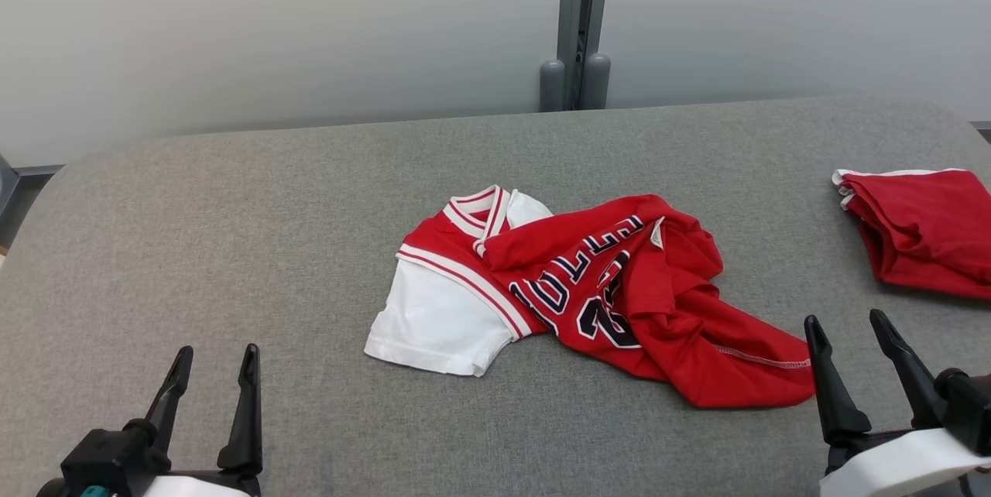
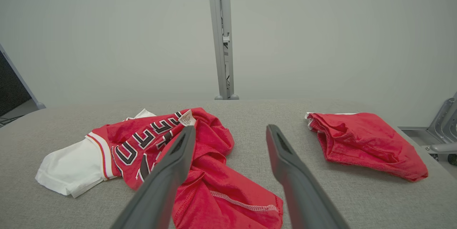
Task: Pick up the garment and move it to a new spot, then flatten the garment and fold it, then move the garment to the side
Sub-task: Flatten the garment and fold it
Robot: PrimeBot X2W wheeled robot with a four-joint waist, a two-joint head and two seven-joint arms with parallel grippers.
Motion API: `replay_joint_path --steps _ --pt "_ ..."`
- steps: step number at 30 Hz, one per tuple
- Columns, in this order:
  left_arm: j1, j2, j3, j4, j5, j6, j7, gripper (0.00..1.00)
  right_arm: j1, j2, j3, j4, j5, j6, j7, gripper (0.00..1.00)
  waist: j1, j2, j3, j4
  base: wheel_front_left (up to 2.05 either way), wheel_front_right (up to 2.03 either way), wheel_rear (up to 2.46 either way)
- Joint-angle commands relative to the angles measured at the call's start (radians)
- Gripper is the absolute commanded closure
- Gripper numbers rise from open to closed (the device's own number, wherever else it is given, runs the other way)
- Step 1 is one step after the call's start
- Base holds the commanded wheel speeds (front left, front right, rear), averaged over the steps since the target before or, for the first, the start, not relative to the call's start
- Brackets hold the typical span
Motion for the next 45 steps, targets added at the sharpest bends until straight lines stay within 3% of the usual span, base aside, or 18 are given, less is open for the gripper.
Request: replay_joint_path --steps 1,9,16,26,27,28,29,38,42,45 --pt "-0.015 0.006 -0.001 -0.005 0.007 0.004 0.003 0.0 -0.005 -0.002 -0.004 0.004 0.004 0.0 -0.005 0.0 0.0 -0.0001 0.001 0.003 0.0 0.0 0.0" --pt "-0.089 -0.006 -0.048 0.001 0.027 -0.031 0.014 0.0 -0.081 -0.005 0.086 0.149 0.016 0.0 0.089 0.0 0.0 -0.0001 0.062 0.105 0.0 0.0 0.0" --pt "-0.169 -0.028 -0.08 0.035 0.035 -0.075 0.003 0.0 -0.171 -0.004 0.086 0.274 0.016 0.0 0.079 0.0 0.0 -0.0001 0.136 0.191 0.0 0.0 0.0" --pt "-0.233 -0.055 -0.096 0.094 0.044 -0.108 -0.021 0.0 -0.294 -0.004 0.053 0.454 0.002 0.0 0.037 0.0 0.0 -0.0001 0.184 0.23 0.0 0.0 0.0" --pt "-0.236 -0.056 -0.097 0.098 0.045 -0.109 -0.022 0.0 -0.305 -0.004 0.048 0.469 0.0 0.0 0.032 0.51 0.0 -0.0001 0.186 0.231 0.0 0.0 0.0" --pt "-0.239 -0.057 -0.096 0.101 0.046 -0.111 -0.025 0.0 -0.316 -0.004 0.04 0.475 -0.001 0.0 0.022 0.87 0.0 -0.0001 0.188 0.232 0.0 0.0 0.0" --pt "-0.242 -0.059 -0.096 0.104 0.047 -0.112 -0.027 0.0 -0.322 -0.004 0.034 0.482 -0.003 0.0 0.017 1.0 0.0 -0.0001 0.189 0.232 0.0 0.0 0.0" --pt "-0.245 -0.066 -0.084 0.106 0.052 -0.108 -0.038 0.0 -0.338 -0.019 -0.062 0.354 -0.018 0.0 -0.025 1.0 0.0 -0.0001 0.202 0.192 0.0 0.0 0.0" --pt "-0.258 -0.067 -0.081 0.108 0.055 -0.116 -0.043 0.0 -0.409 -0.065 -0.081 0.32 0.004 0.0 0.008 1.0 0.0 -0.0001 0.226 0.171 0.0 0.0 0.0" --pt "-0.285 -0.069 -0.087 0.109 0.061 -0.128 -0.045 0.0 -0.525 -0.136 -0.081 0.354 0.049 0.0 0.024 1.0 0.0 -0.0001 0.267 0.169 0.0 0.0 0.0"
